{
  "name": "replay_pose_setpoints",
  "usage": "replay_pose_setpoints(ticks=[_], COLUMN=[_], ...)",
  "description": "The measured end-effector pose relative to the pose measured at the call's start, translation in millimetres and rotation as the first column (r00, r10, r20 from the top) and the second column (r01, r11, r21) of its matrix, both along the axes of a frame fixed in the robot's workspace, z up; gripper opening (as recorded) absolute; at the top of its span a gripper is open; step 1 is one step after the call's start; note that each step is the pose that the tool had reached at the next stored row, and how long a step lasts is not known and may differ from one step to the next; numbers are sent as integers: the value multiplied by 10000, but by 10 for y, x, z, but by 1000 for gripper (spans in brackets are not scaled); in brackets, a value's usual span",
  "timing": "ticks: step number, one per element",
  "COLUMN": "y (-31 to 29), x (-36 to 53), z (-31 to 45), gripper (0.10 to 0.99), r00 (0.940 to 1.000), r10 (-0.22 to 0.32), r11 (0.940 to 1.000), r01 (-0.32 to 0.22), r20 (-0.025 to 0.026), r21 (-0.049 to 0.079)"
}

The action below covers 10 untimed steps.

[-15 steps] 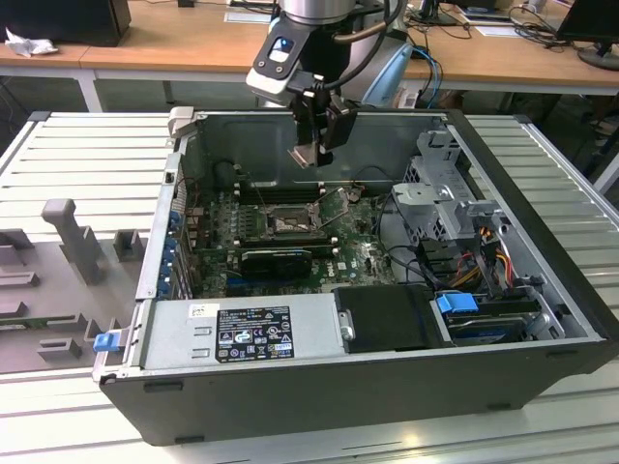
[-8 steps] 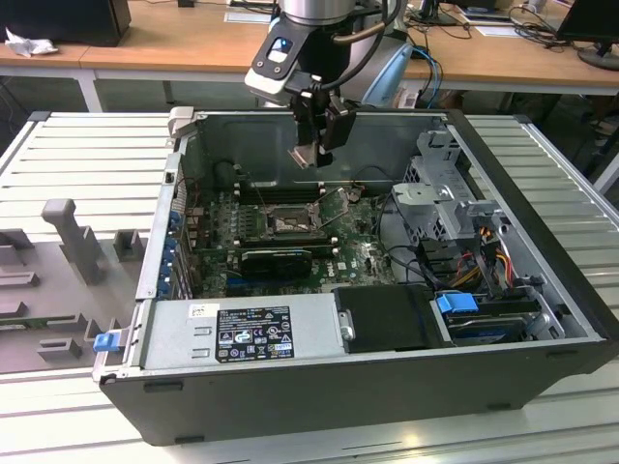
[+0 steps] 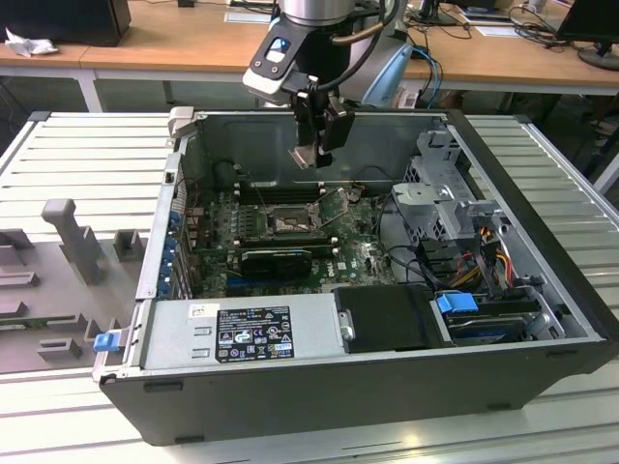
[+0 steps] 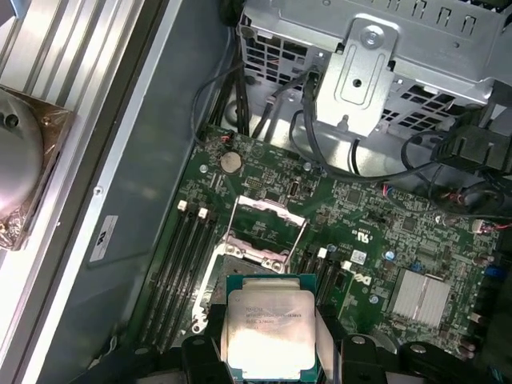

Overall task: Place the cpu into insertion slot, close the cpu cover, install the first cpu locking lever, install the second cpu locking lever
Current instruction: 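Place the cpu into insertion slot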

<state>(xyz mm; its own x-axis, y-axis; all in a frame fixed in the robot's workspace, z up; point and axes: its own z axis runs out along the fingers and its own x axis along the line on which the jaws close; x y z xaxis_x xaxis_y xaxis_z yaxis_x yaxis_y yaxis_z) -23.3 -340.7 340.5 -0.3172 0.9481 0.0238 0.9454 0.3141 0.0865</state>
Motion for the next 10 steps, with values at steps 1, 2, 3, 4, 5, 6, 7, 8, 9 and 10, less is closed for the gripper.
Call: replay_pose_setpoints(ticks=[1, 2, 3, 4, 5, 6, 7, 8, 9, 10], y=[0, 0, 0, 1, 2, 2, 2, 2, 2, 2], x=[0, 0, 0, 0, 0, 0, 0, 0, 0, 0], z=[-1, -2, -14, -44, -62, -70, -79, -84, -91, -95], gripper=[525, 525, 525, 525, 525, 525, 525, 525, 525, 525], r00=[10000, 10000, 9999, 9999, 9995, 9989, 9977, 9966, 9945, 9928], r10=[-41, -76, -134, -159, -322, -470, -679, -820, -1051, -1198], r11=[10000, 10000, 9999, 9999, 9995, 9989, 9977, 9966, 9945, 9928], r01=[41, 76, 134, 159, 322, 470, 679, 820, 1051, 1198], r20=[0, 1, 0, -4, -13, -15, -17, -16, -16, -17], r21=[1, 1, 0, 0, 0, -1, -2, -1, -1, -1])
